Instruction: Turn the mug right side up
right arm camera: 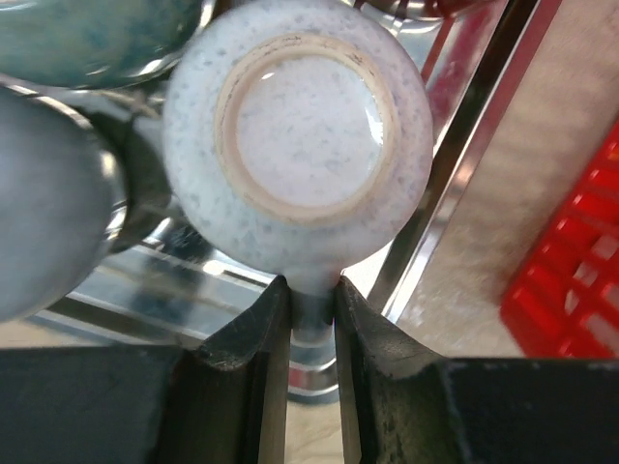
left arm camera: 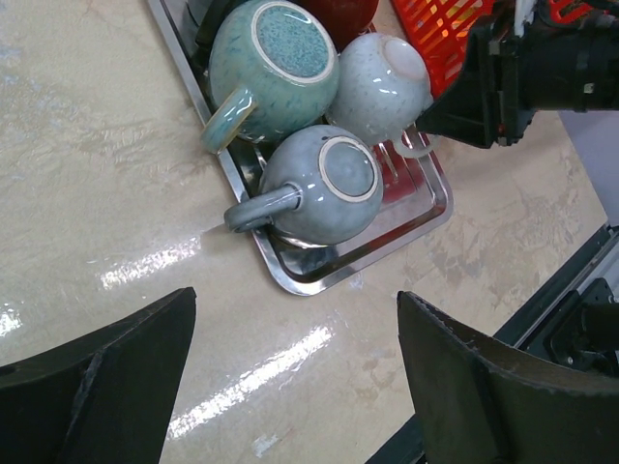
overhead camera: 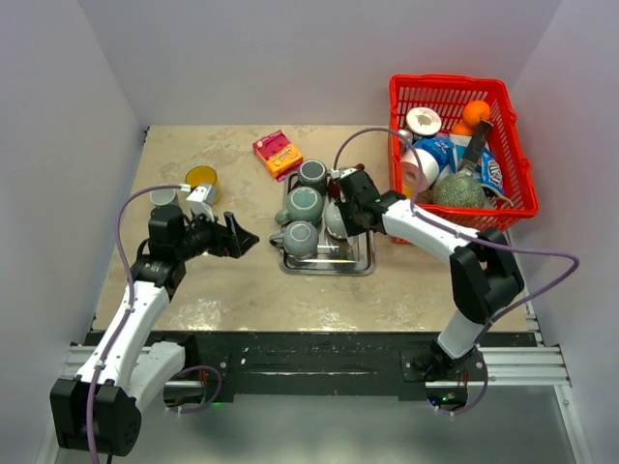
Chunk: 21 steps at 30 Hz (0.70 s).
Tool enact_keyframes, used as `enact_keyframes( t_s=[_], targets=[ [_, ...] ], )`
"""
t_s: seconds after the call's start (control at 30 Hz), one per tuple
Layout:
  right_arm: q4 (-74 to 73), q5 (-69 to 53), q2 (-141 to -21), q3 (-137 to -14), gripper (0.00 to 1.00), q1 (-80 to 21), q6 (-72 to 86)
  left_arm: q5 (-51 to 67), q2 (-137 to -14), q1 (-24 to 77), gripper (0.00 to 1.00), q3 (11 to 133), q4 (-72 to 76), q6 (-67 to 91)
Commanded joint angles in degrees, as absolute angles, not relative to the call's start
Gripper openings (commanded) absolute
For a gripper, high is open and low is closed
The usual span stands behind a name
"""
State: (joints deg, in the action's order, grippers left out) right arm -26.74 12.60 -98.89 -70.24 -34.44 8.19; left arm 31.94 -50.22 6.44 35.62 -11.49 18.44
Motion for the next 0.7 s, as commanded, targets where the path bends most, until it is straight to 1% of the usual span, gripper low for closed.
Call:
enact_keyframes(
  t_s=[0.0, 0.2, 0.33, 0.47, 0.57, 0.67],
  targets=[
    [-25.6, 6.8, -88.4, -70.9, 0.0, -34.6, 19.3, 35.6, -49.5, 6.3, 0.89, 34.6, -8.0, 19.1],
    [-23.5, 0.1, -77.7, -69.5, 0.0, -34.6, 31.1, 39.4, -48.9, 8.8, 0.89, 34.2, -6.2, 20.7],
    [-19.7, -3.5, -68.6, -67.6, 0.0, -34.9, 40.0, 44.4, -45.9, 10.1, 0.9, 35.5, -5.9, 25.6],
    [-16.4, -6.1, -64.0, -65.7, 0.0, -35.2, 47.8, 46.6, -41.5, 10.4, 0.9, 36.1, -4.9, 32.8],
    [-16.0, -7.3, -63.1, -65.0, 0.0, -35.3, 52.2, 47.6, -38.7, 10.7, 0.9, 36.6, -4.2, 37.8],
    [-11.5, -8.5, -62.5, -61.4, 0.0, -35.2, 56.3, 46.3, -37.0, 10.8, 0.91, 36.7, -5.2, 40.5]
  ],
)
